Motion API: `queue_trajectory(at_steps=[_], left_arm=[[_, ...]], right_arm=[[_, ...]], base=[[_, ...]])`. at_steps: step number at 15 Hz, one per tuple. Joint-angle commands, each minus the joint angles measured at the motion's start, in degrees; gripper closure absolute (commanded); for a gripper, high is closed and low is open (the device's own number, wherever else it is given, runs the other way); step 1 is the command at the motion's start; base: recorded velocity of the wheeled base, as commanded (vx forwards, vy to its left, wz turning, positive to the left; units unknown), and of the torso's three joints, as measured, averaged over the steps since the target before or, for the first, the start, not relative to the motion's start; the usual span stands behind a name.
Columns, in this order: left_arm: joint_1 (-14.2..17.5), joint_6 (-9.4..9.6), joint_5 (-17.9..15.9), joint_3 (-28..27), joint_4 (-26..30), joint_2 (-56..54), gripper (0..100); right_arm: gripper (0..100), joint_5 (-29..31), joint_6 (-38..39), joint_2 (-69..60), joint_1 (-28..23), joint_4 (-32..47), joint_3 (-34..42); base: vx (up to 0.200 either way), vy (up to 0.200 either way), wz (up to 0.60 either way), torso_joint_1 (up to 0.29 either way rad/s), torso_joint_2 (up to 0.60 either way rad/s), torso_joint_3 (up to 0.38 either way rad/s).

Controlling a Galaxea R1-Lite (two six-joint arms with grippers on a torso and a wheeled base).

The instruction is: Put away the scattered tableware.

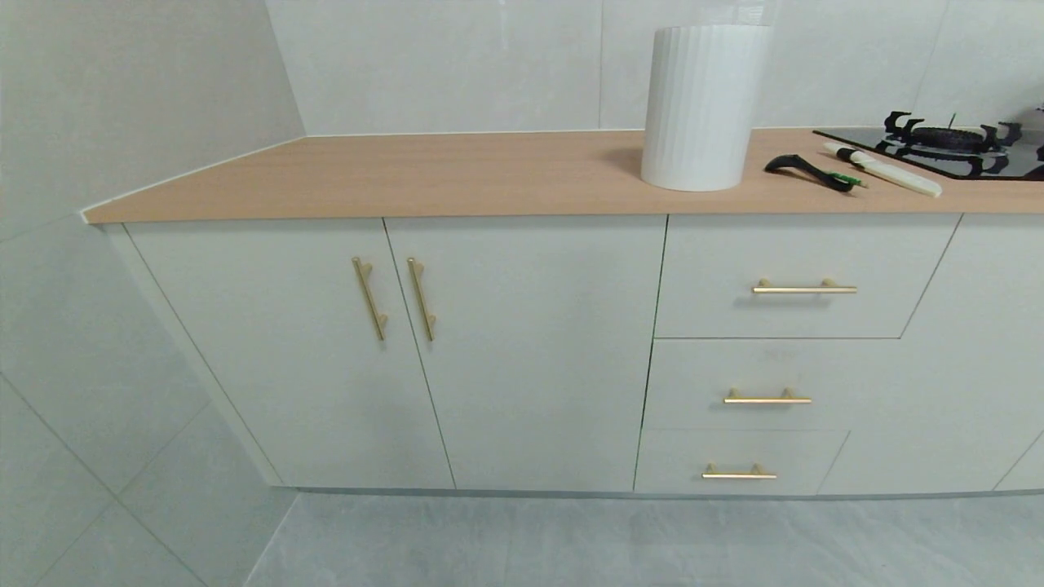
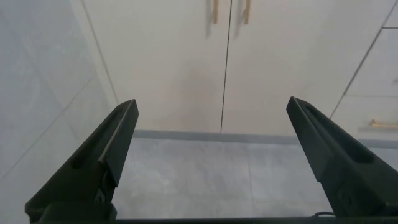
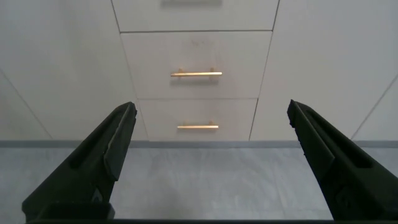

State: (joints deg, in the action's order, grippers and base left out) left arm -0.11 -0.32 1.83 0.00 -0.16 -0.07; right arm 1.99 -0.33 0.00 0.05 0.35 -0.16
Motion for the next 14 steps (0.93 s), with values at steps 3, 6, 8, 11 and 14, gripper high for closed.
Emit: queue_trajectory(at_steps=[3, 6, 8, 11, 14], left_arm=[[0.02, -0.03, 0.02, 0.00, -0.02, 0.07, 0], [0.02, -0.03, 0.02, 0.00, -0.02, 0.07, 0], [0.02, -0.03, 0.02, 0.00, -0.02, 0.07, 0], [0.02, -0.03, 0.02, 0.00, -0.02, 0.07, 0], [0.02, -0.03, 0.02, 0.00, -0.02, 0.07, 0]], right_arm=[[0, 0.03, -0.02, 0.09, 0.04, 0.00, -0.02], [0, 0.03, -0.02, 0.09, 0.04, 0.00, 0.07], [0, 0.03, 0.07, 0.09, 0.04, 0.00, -0.02], [0, 0.03, -0.11, 0.09, 0.04, 0.00, -0.02], [0, 0.03, -0.02, 0.09, 0.04, 0.00, -0.02]], base=[[0.000, 0.000, 0.00, 0.000, 0.00, 0.000], [0.000, 0.000, 0.00, 0.000, 0.00, 0.000], [0.000, 0.000, 0.00, 0.000, 0.00, 0.000], [0.000, 0.000, 0.00, 0.000, 0.00, 0.000], [0.000, 0.000, -0.20, 0.001, 0.00, -0.001]])
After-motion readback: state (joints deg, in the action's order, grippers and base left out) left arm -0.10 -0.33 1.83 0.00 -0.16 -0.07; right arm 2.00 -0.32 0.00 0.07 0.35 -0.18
